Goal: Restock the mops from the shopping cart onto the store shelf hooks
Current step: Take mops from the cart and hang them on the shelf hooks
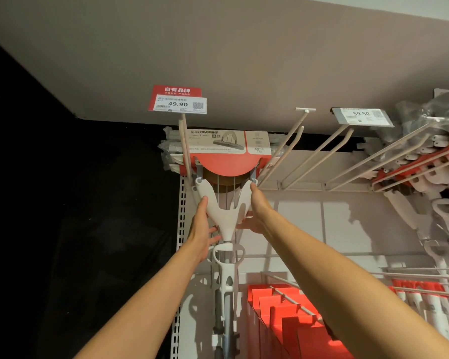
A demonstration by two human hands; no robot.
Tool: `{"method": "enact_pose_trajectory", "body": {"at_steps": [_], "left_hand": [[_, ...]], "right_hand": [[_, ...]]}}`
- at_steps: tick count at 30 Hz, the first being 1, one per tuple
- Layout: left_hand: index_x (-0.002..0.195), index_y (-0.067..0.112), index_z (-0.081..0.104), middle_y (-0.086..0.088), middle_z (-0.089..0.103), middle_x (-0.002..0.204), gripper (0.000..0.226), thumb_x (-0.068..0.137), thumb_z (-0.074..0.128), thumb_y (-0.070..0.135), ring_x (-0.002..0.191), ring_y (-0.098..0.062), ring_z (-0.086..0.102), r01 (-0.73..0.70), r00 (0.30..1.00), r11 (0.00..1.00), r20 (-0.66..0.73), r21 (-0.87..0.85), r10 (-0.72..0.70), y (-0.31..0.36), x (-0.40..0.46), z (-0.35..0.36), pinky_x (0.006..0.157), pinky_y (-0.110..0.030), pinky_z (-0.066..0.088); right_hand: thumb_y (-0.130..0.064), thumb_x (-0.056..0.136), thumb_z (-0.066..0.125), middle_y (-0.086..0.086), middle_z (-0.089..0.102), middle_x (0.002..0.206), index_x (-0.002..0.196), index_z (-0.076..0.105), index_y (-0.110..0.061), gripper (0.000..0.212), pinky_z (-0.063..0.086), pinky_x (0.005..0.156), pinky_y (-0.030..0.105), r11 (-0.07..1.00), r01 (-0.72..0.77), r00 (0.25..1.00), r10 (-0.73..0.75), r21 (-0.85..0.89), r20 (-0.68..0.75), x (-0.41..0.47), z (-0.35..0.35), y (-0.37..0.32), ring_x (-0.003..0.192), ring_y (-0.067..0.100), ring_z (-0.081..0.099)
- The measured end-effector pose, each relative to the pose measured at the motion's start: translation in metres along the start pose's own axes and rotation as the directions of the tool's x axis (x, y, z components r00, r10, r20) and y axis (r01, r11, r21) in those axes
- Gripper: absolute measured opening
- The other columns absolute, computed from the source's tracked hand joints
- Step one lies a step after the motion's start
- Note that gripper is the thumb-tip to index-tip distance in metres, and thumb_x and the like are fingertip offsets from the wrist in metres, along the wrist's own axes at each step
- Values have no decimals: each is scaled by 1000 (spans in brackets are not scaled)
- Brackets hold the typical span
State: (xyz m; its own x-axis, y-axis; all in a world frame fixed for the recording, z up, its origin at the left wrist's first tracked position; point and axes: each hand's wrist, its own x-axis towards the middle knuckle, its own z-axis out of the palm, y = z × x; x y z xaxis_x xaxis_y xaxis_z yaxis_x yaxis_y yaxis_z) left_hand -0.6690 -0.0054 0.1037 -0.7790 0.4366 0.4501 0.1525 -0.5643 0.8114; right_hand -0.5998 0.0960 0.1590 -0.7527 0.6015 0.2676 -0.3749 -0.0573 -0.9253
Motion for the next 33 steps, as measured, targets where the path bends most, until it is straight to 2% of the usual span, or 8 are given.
{"method": "enact_pose_trajectory", "body": {"at_steps": [10,13,17,21,23,28,31,33], "left_hand": [[125,27,47,3,57,105,34,103,40,53,109,-31,56,-22,999,1000,-25,17,23,0,-4,-2,77,-40,51],[129,28,48,5,56,104,39,103,37,55,110,-30,55,-29,999,1000,-26,9,29,0,-5,-3,86,-45,51],[151,27,38,-3,49,143,58,103,32,59,127,-37,50,-9,1000,1000,7,28,9,8,-12,-5,101,-55,42],[157,29,31,-4,31,162,66,101,31,64,139,-40,41,-2,1000,998,25,63,0,23,-20,-7,108,-65,33],[156,27,32,-4,30,163,67,101,29,64,140,-38,41,-25,999,995,37,100,21,30,-26,-8,109,-64,33],[154,26,38,-3,35,160,61,103,30,59,140,-32,43,-129,990,970,76,207,115,46,-48,-9,108,-57,35],[147,28,46,8,50,138,51,105,32,53,131,-21,49,-241,970,920,92,307,224,55,-66,-14,102,-44,38],[126,41,57,16,56,121,34,105,33,52,117,-13,52,-324,946,863,128,387,298,60,-78,-18,99,-39,40]], "right_hand": [[-65,101,30,20,52,135,151,35,-15,71,53,94,53,997,14,999,-10,-81,43,3,-2,2,116,35,58],[-65,101,28,20,50,140,152,32,-15,71,51,87,49,994,13,999,-7,-108,51,2,-3,1,116,34,58],[-69,97,33,22,38,153,156,26,-13,81,50,82,47,998,-29,998,32,-56,53,-6,-2,-1,129,38,52],[-67,99,29,22,22,162,159,17,-14,81,35,113,52,995,7,998,-1,-99,61,-17,-4,-7,144,41,33],[-67,99,29,23,26,160,159,19,-13,81,37,112,53,990,38,998,-32,-133,52,-22,-6,-9,143,42,34],[-64,101,32,21,42,150,153,33,-11,75,45,105,50,983,154,986,-148,-97,70,-41,-6,-13,132,39,46],[-62,102,32,17,47,146,149,40,-13,69,44,107,49,968,237,968,-227,-84,110,-63,-1,-14,128,34,50],[-60,103,31,15,49,145,146,44,-14,64,44,107,47,950,299,949,-287,-92,127,-82,3,-13,127,30,51]]}}
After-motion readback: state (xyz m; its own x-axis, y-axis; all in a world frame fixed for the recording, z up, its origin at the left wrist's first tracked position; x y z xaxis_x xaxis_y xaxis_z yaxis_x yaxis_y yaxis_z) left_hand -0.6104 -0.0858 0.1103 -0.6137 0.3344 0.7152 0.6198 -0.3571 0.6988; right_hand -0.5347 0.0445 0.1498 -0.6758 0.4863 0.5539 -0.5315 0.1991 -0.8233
